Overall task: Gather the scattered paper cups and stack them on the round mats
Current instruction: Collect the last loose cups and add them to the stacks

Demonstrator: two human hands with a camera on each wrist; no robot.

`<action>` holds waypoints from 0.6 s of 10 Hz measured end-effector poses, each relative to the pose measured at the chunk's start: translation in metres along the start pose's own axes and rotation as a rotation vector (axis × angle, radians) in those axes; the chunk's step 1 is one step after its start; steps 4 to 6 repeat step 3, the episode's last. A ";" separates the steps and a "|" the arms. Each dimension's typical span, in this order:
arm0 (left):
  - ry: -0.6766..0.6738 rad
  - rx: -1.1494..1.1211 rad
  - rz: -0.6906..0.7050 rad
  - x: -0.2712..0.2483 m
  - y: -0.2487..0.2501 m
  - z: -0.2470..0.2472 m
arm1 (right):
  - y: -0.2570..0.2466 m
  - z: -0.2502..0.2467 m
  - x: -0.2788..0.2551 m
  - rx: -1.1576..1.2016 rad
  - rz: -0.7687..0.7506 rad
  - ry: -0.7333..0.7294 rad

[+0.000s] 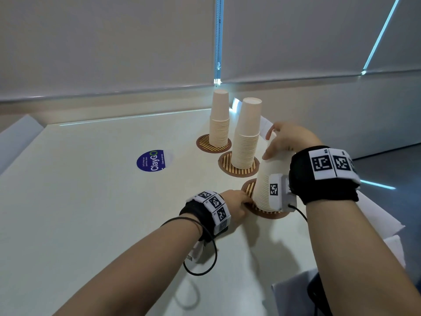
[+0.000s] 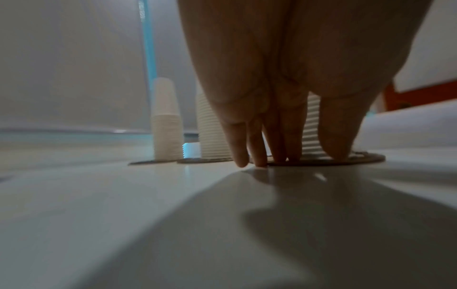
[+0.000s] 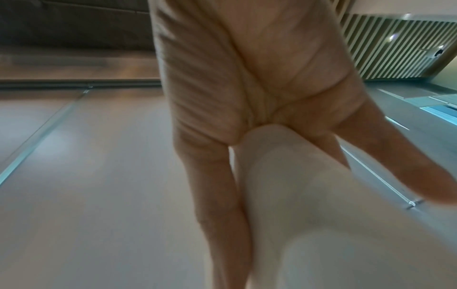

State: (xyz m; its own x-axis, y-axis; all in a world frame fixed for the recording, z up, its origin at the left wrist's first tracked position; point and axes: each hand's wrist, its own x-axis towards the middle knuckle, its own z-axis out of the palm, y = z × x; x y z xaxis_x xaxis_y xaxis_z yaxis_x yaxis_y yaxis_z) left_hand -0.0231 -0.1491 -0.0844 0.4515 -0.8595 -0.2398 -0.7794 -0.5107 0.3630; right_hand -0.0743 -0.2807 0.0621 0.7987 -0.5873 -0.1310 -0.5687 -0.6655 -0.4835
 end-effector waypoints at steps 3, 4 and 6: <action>0.354 -0.226 -0.227 -0.038 -0.027 -0.019 | -0.023 0.012 -0.028 0.115 -0.184 0.431; 0.354 -0.226 -0.227 -0.038 -0.027 -0.019 | -0.023 0.012 -0.028 0.115 -0.184 0.431; 0.354 -0.226 -0.227 -0.038 -0.027 -0.019 | -0.023 0.012 -0.028 0.115 -0.184 0.431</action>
